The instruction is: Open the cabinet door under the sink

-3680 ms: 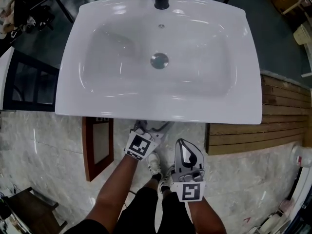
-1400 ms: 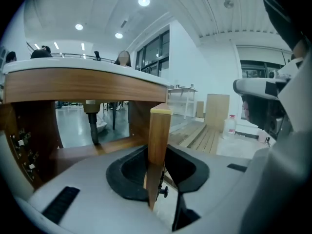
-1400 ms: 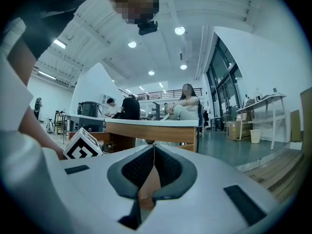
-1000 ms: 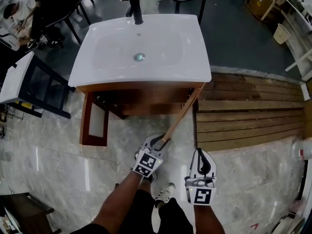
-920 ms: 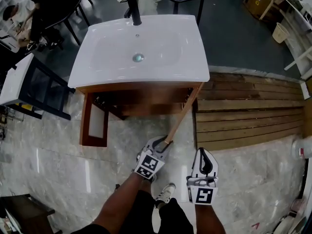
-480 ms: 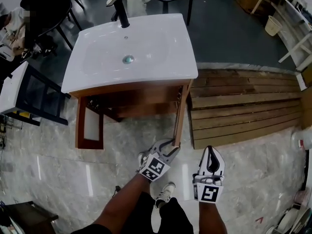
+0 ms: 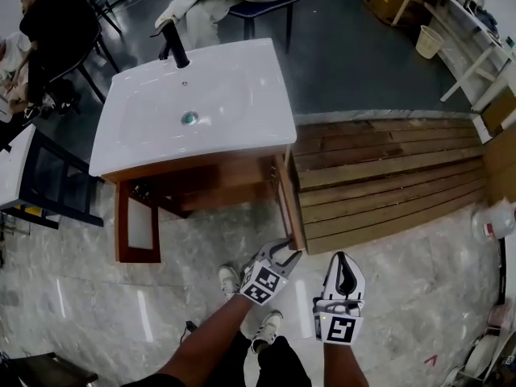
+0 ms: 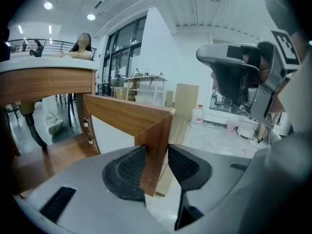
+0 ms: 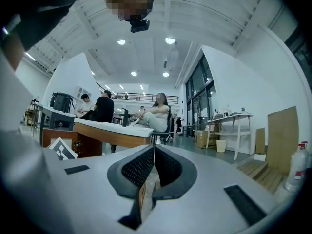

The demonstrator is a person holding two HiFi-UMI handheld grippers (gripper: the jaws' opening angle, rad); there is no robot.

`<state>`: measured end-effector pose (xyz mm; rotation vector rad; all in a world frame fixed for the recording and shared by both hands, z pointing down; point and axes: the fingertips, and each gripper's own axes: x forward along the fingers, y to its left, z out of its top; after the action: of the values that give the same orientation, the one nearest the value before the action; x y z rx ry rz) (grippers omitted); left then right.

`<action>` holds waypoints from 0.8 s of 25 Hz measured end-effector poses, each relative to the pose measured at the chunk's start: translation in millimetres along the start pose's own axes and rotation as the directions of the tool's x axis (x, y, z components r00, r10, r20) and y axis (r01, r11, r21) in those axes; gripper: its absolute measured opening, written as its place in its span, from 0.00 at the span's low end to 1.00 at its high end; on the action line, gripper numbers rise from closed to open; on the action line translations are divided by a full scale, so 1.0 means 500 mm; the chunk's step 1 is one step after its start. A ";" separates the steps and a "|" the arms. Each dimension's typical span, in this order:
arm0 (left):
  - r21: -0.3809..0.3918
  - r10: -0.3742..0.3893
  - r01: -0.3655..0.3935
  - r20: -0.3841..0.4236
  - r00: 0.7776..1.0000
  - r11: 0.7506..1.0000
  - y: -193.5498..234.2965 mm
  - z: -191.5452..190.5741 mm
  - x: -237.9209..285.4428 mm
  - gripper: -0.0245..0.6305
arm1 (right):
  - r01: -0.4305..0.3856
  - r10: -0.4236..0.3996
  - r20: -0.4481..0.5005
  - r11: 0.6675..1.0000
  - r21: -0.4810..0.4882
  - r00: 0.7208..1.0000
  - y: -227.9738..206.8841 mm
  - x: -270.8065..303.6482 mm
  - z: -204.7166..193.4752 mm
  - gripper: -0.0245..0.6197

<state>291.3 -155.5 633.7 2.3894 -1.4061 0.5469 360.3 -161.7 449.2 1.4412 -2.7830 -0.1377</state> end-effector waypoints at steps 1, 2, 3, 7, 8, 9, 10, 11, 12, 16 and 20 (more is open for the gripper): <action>0.002 0.000 0.000 0.000 1.000 1.000 -0.003 0.002 -0.004 0.28 | 0.000 0.000 -0.006 1.000 0.006 1.000 0.000 -0.004 0.000 0.08; 0.006 0.005 -0.005 0.003 1.000 1.000 -0.006 0.006 -0.010 0.25 | -0.008 0.008 -0.016 1.000 0.004 1.000 0.004 -0.007 -0.001 0.08; 0.007 0.013 -0.013 0.008 1.000 1.000 -0.009 0.010 -0.020 0.23 | -0.020 0.020 -0.022 1.000 0.004 1.000 0.010 -0.009 0.001 0.08; -0.019 0.046 -0.045 0.032 0.998 0.999 -0.026 0.041 -0.089 0.20 | -0.029 0.029 -0.002 0.998 0.062 1.000 0.045 -0.017 0.052 0.08; -0.029 0.058 -0.057 0.043 0.997 0.998 -0.027 0.056 -0.113 0.19 | -0.037 0.037 0.002 0.997 0.070 0.999 0.055 -0.019 0.068 0.08; -0.039 0.073 -0.071 0.057 0.996 0.997 -0.027 0.073 -0.139 0.19 | -0.050 0.050 0.005 0.996 0.071 0.999 0.064 -0.021 0.085 0.08; -0.048 0.088 -0.084 0.072 0.994 0.995 -0.027 0.093 -0.165 0.17 | -0.064 0.064 0.011 0.996 0.068 0.998 0.073 -0.023 0.104 0.08; -0.054 0.101 -0.097 0.089 0.991 0.994 -0.026 0.116 -0.191 0.16 | -0.079 0.078 0.019 0.995 0.066 0.997 0.081 -0.025 0.124 0.08; -0.058 0.115 -0.109 0.107 0.988 0.992 -0.024 0.139 -0.217 0.14 | -0.093 0.092 0.027 0.994 0.064 0.995 0.089 -0.027 0.144 0.08; -0.080 0.185 -0.173 0.187 0.965 0.982 0.009 0.236 -0.320 0.09 | -0.156 0.154 0.060 0.987 0.033 0.986 0.117 -0.026 0.216 0.08; -0.103 0.270 -0.251 0.258 0.928 0.962 0.037 0.331 -0.438 0.07 | -0.173 0.169 0.077 0.984 0.044 0.983 0.130 -0.025 0.280 0.08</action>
<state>205.1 -72.2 386.4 2.3030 -1.8452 0.2318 308.4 -103.4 315.4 1.2221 -2.9742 -0.1218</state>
